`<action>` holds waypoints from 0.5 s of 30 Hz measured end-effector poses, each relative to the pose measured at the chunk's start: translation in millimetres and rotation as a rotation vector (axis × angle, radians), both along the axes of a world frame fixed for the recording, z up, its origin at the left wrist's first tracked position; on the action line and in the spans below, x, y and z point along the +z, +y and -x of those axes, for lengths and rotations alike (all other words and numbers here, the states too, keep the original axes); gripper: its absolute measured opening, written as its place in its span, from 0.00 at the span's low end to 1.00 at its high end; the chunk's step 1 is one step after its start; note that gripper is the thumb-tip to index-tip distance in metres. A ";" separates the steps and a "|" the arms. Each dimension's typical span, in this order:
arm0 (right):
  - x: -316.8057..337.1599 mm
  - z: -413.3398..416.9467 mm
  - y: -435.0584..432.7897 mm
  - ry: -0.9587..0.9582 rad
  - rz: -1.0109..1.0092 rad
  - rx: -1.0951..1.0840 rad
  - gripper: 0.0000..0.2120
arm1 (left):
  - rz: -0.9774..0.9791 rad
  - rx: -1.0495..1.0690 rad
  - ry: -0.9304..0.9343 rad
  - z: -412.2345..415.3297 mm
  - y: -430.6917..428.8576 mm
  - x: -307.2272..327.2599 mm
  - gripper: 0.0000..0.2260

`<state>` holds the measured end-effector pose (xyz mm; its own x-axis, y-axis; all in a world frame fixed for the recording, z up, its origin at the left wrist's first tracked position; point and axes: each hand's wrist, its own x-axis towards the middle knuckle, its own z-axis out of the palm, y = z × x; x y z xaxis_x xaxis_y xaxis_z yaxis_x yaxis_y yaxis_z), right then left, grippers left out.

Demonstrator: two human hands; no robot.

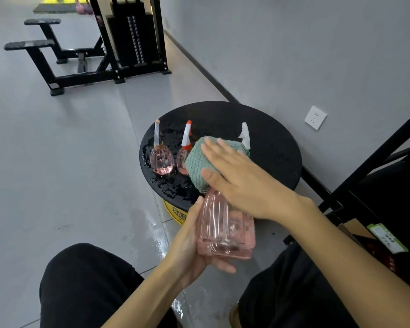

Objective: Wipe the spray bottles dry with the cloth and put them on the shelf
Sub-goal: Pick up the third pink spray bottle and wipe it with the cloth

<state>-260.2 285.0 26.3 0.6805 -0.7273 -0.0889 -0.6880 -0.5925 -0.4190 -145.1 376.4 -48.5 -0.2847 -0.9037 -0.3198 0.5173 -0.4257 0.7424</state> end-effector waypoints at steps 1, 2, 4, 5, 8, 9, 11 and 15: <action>0.7 -0.7 -4.9 -0.022 -0.011 -0.033 0.35 | -0.008 -0.005 0.015 1.5 1.1 -1.1 0.25; 0.3 -1.1 -8.2 -0.041 -0.022 -0.053 0.36 | -0.017 -0.007 0.030 2.3 1.7 -2.7 0.26; -1.0 -0.7 -7.0 -0.045 -0.031 -0.041 0.36 | -0.022 0.005 0.051 1.6 1.8 -5.3 0.27; -2.4 0.0 -2.7 -0.038 -0.034 -0.017 0.35 | -0.018 0.026 0.050 0.7 1.9 -5.5 0.26; -3.0 3.8 17.1 -0.061 -0.072 0.045 0.32 | -0.010 0.095 0.006 -2.7 0.9 -4.6 0.22; -2.2 5.1 22.9 -0.066 -0.083 0.060 0.32 | -0.006 0.102 -0.009 -3.2 0.2 -4.5 0.22; -1.2 5.5 29.5 -0.047 -0.064 0.073 0.33 | -0.008 0.108 -0.051 -3.2 -0.9 -3.2 0.25; -1.5 1.5 14.2 -0.003 0.032 0.006 0.35 | 0.017 0.060 -0.077 4.9 -2.1 3.7 0.23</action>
<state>-261.8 299.2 24.8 0.6849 -0.7258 -0.0636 -0.6832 -0.6095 -0.4022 -150.1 374.3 -44.8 -0.2051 -0.9240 -0.3229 0.4822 -0.3825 0.7881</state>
